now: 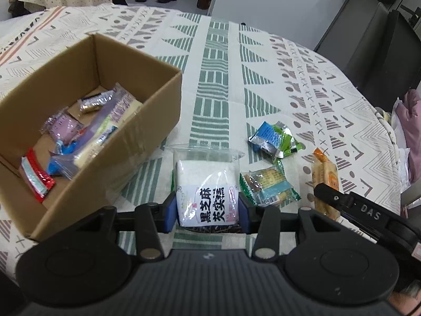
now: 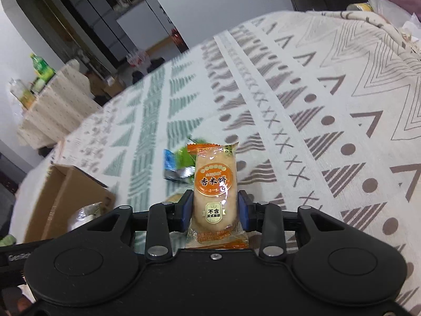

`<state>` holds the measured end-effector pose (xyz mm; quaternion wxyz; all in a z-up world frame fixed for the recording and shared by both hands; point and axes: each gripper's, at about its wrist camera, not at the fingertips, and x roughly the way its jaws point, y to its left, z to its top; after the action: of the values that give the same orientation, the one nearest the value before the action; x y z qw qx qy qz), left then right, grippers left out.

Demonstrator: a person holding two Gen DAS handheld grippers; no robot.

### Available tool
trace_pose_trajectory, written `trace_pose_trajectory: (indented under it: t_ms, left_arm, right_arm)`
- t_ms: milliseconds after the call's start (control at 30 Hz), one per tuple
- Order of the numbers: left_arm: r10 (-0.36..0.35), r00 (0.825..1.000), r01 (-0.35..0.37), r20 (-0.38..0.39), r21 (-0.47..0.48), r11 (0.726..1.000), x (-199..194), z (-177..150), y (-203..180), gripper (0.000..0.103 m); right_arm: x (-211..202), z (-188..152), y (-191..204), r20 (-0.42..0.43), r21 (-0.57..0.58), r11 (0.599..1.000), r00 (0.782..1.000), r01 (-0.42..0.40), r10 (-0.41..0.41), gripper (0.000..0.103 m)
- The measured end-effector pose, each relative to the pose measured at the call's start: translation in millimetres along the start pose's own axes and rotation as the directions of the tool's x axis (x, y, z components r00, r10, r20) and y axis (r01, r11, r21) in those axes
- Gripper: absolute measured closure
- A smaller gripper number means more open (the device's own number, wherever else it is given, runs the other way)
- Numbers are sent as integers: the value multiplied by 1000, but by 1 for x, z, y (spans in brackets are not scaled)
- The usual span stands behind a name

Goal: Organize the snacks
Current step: 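Carry the white packet and orange pastry over the cardboard box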

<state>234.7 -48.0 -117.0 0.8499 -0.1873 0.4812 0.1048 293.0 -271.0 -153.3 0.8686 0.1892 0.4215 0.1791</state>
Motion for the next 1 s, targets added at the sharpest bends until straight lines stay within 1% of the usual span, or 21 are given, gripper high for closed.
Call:
trace_pose_trajectory:
  t_ms: [200, 400, 733, 933, 1000]
  left_arm:
    - [9, 999, -10, 54, 22, 1000, -27, 3, -4, 58]
    - [8, 995, -10, 96, 21, 1000, -51, 4, -4, 58]
    - [23, 990, -22, 136, -7, 1000, -76, 4, 8, 58]
    - [21, 988, -17, 153, -22, 1000, -87, 10, 20, 58]
    - [20, 987, -17, 158, -20, 1000, -90, 13, 24, 58]
  right_arm:
    - [-19, 6, 12, 43, 27, 996, 995, -89, 88, 68]
    - [-30, 7, 27, 67, 16, 989, 987, -145, 144, 68]
    - [-43, 5, 47, 95, 23, 978, 974, -208, 205, 68]
    - [-47, 3, 63, 92, 17, 966, 963, -257, 254, 68]
    - [-48, 3, 71, 98, 8, 965, 961, -261, 259, 68]
